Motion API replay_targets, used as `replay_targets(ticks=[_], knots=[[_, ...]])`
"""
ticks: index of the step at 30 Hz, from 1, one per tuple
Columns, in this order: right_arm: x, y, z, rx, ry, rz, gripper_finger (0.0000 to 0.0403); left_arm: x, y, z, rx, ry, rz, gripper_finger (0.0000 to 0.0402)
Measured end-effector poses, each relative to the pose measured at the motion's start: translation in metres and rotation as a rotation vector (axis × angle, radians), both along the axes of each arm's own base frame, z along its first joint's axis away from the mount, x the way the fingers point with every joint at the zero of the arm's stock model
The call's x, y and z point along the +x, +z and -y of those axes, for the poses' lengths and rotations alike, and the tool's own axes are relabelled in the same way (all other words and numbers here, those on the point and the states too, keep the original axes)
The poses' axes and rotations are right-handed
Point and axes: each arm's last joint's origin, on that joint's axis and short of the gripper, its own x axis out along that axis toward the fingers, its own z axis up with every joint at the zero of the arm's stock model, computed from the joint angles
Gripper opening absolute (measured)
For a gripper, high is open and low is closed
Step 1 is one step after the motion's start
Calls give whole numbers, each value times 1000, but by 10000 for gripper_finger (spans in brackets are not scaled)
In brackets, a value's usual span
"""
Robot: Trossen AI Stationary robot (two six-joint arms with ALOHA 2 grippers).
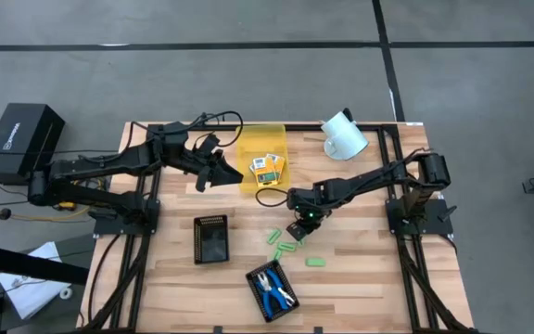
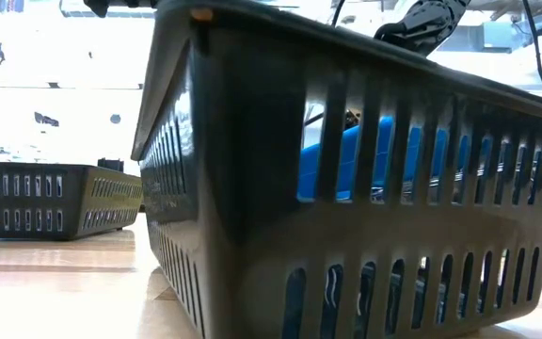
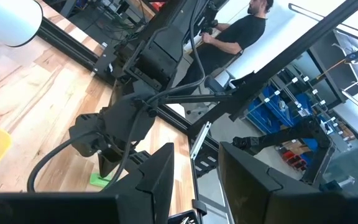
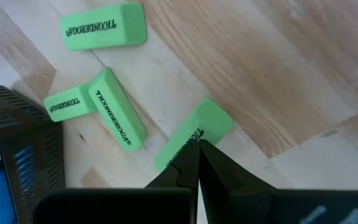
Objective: Pick & Place School Supplies
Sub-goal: Put the green eraser into the left black bin
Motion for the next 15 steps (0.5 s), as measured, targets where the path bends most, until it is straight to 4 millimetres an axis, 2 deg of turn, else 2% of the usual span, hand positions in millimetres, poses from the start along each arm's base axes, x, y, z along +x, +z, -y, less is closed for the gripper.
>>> replay_targets(ticks=[15], knots=[[-1, -3, -1, 3, 6, -24, 0, -1, -7, 0, 0, -5, -68, 121]])
